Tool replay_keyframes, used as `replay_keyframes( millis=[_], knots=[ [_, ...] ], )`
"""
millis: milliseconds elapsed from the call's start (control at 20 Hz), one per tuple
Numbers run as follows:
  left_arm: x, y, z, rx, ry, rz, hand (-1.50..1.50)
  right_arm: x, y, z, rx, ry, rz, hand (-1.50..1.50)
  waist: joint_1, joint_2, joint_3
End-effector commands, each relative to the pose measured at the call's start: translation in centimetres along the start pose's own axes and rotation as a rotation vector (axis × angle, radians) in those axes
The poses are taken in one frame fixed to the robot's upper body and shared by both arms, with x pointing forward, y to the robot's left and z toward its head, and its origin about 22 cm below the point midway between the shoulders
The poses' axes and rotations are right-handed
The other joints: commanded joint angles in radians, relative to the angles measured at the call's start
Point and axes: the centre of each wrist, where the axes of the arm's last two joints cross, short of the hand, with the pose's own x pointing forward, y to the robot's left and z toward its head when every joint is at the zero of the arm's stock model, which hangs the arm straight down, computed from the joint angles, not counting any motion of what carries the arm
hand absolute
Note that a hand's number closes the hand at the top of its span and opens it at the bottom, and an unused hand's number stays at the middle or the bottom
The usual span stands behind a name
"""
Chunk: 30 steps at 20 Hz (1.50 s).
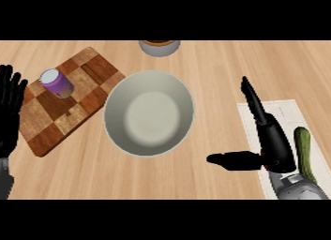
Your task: Pick the bell pepper from the placemat and place it in the bowl
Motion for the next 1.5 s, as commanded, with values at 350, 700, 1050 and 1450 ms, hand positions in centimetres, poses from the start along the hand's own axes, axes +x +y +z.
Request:
replay_keyframes(
  millis=[350, 700, 1050, 1450],
  knots=[
    [0.0, 0.6, -1.5, -0.024, -0.001, 0.0, 0.0, 4.3, -1.6, 7.9, -0.035, 0.037, 0.462, -1.5, 0.001, -0.003, -0.003],
    [0.4, 1.0, -1.9, -0.019, -0.015, -0.003, 0.0, 10.2, -6.8, 8.3, 0.116, 0.322, 0.704, -1.5, -0.004, -0.003, -0.004],
    [-0.6, 1.0, -2.1, -0.045, -0.009, 0.002, 0.0, 14.2, -7.9, 8.5, 0.418, 0.541, 0.833, -1.5, 0.025, 0.005, -0.002],
    [-3.1, 2.9, -0.9, -0.052, -0.005, -0.002, 0.0, 14.9, -9.1, 6.7, 0.48, 0.654, 0.894, -1.5, 0.038, 0.005, 0.0]
  ],
)
